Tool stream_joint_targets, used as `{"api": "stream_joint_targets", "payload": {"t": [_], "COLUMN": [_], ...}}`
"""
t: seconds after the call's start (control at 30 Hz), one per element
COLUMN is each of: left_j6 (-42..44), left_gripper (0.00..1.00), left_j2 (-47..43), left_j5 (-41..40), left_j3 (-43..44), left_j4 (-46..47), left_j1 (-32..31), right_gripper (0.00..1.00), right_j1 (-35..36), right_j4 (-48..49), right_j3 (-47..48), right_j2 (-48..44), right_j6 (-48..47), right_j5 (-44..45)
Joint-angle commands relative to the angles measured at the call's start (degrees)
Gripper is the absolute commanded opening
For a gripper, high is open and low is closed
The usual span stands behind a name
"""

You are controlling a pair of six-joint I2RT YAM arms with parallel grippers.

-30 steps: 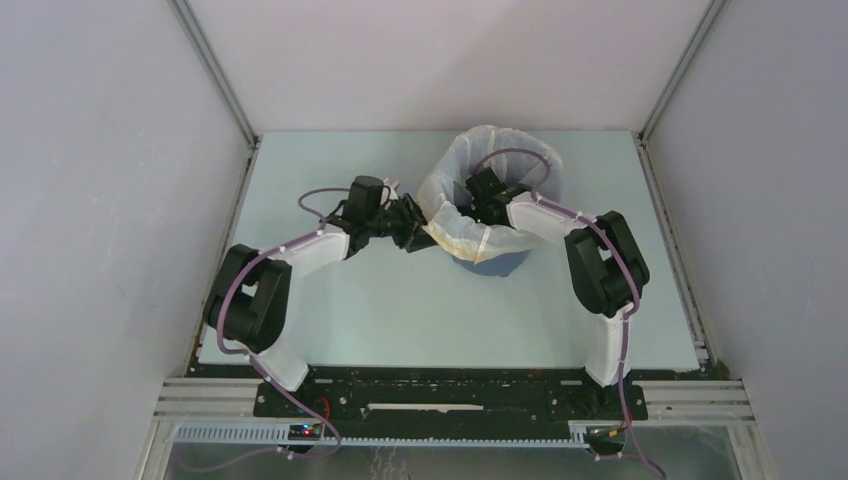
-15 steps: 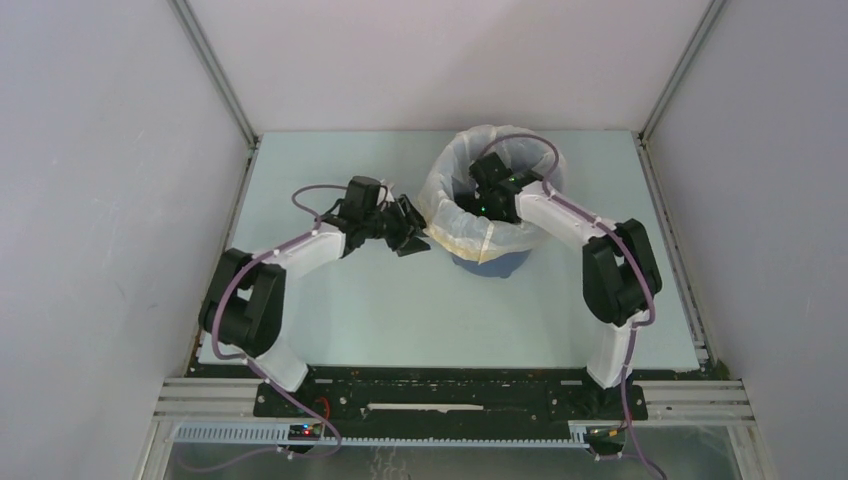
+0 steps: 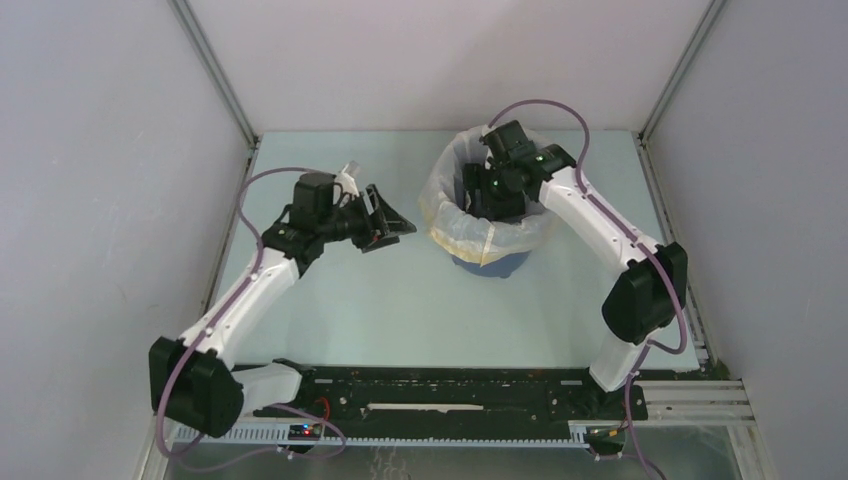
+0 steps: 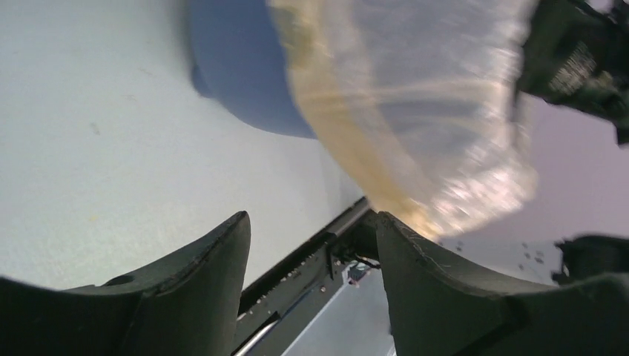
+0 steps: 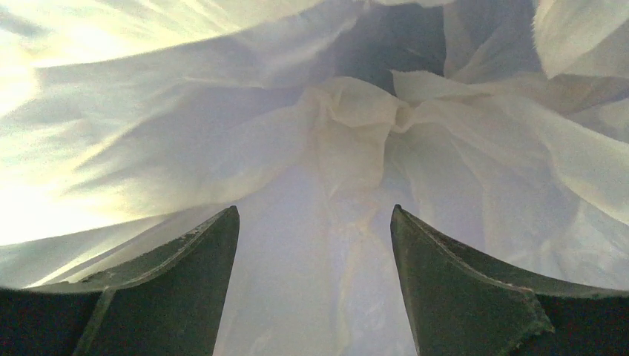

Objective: Put the trash bags into the trash bin

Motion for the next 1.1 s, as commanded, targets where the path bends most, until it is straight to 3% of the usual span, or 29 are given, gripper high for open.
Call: {"api": "stream_joint_targets", "payload": {"t": [0.0, 0.17, 0.4, 0.73, 0.9, 1.07], "left_j6": [-1.7, -7.2, -7.1, -11.6, -10.3, -9.7], "left_gripper": [0.66, 0.54, 0.46, 0.46, 0.49, 0.52], "left_j2": [-8.1, -10.2, -0.9, 9.8, 12.0, 15.3], "left_j5": [6.1, 4.7, 7.1, 4.4, 0.5, -0.4], "left_j3": [0.3, 1.5, 6.0, 7.8, 10.4, 12.8], "left_j4": [3.5, 10.3, 12.1, 17.4, 11.6, 8.8], "left_j1": [-0.7, -3.3, -8.8, -8.9, -8.5, -8.5], "right_gripper": [0.84, 0.84, 0.84, 0.88, 0.85, 0.68], "right_j1": [-0.6, -1.1, -3.0, -0.5, 5.3, 6.1], "right_j4": [-4.3, -7.0, -6.9, 3.7, 6.9, 7.8], "right_j3": [7.1, 9.2, 9.3, -10.7, -16.6, -16.8], "right_j2": [-5.0, -9.4, -17.1, -35.1, -36.4, -31.5], "right_j6": [-0.3, 1.0, 3.6, 2.9, 6.5, 8.4], "right_j5": [-0.6, -1.3, -7.3, -22.4, -17.5, -11.9]}}
